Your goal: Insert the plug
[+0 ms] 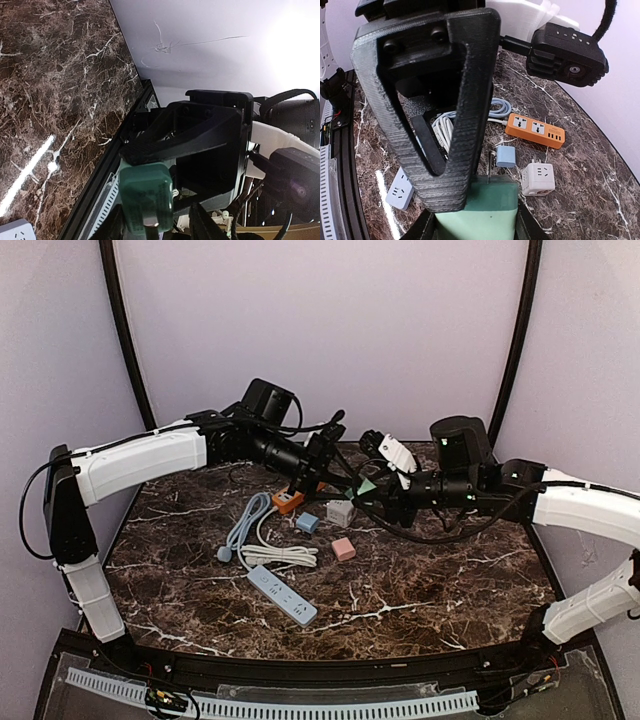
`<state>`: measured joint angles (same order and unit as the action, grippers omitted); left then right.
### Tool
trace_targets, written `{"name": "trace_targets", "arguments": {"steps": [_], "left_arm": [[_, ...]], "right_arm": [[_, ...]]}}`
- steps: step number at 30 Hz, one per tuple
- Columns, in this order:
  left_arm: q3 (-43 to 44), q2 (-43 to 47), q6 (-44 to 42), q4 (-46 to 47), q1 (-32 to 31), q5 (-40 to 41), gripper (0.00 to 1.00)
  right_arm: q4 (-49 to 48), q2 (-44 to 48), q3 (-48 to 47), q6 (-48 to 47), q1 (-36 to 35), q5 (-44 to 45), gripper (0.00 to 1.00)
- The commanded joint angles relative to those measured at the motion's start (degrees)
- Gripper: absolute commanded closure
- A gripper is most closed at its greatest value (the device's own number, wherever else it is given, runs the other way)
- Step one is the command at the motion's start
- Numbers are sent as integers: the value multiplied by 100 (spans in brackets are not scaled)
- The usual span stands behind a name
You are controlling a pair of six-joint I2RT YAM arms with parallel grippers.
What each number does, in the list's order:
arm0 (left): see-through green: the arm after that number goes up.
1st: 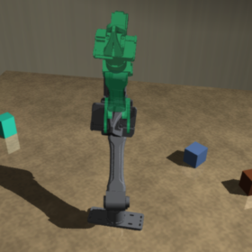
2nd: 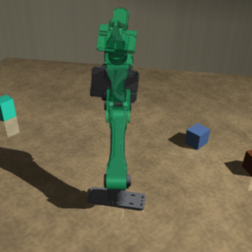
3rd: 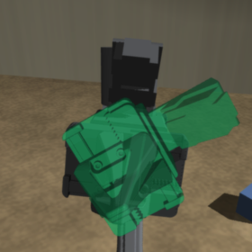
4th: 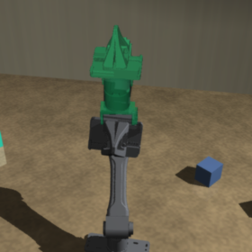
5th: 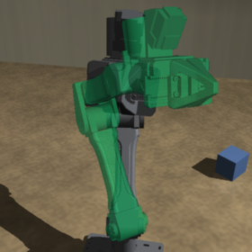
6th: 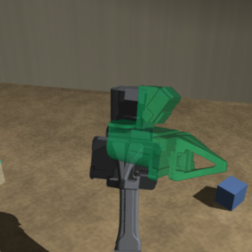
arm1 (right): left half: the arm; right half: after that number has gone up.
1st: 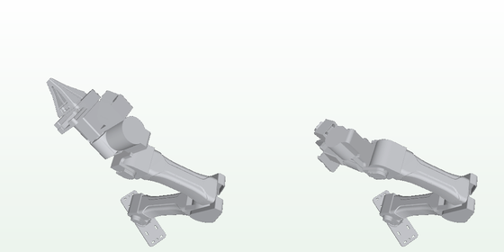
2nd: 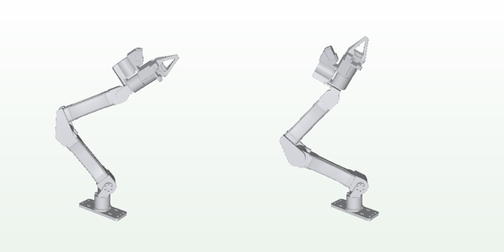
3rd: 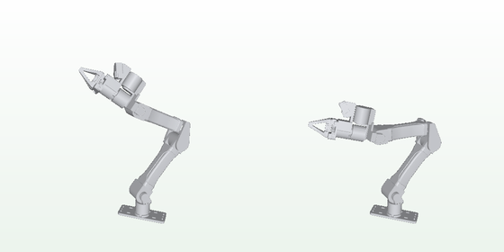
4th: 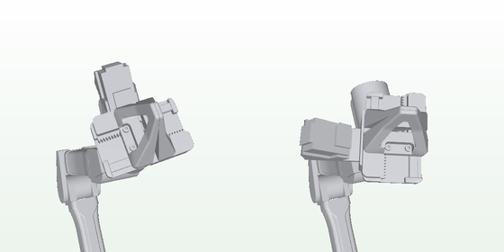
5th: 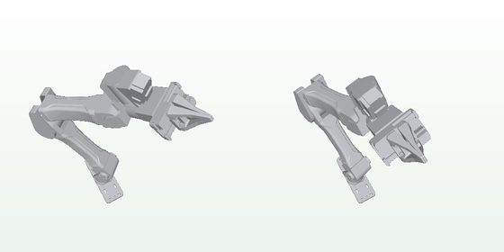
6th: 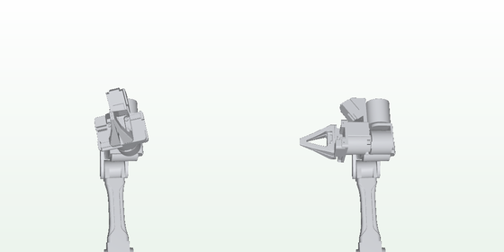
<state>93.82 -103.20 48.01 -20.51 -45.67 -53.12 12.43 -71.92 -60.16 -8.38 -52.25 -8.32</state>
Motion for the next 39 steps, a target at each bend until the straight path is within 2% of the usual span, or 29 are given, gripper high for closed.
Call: {"name": "trace_targets", "arguments": {"steps": [1,6,12,13,15,17,20,22,23,32,35,39], "left_arm": [[-39,-40,46,195,-60,-98,60],[-79,-53,46,222,-79,-80,68],[-113,-31,61,250,-116,-18,92],[-116,-18,77,274,-117,-16,97],[-157,36,154,373,-117,8,99],[-303,116,275,593,-116,4,99],[-406,244,343,790,-118,41,99],[-441,303,322,799,-118,86,99],[-454,324,310,797,-113,98,99],[-493,571,17,631,-72,361,99],[-492,715,-163,520,-38,568,99],[-523,905,-424,445,27,832,99]], "right_arm": [[-188,-29,-119,-34,-90,93,88],[-189,-24,-119,-17,-123,110,88],[-188,24,-99,33,-169,170,87],[-188,28,-93,56,-171,183,83],[-183,42,-92,130,-180,268,66],[-179,61,-72,216,-190,366,46],[-185,152,-10,315,-185,517,22],[-192,238,52,364,-189,579,7],[-201,285,85,386,-189,608,2],[-103,679,315,824,-183,789,1],[214,672,124,1143,-97,527,1],[498,616,-182,1866,358,-335,1]]}}
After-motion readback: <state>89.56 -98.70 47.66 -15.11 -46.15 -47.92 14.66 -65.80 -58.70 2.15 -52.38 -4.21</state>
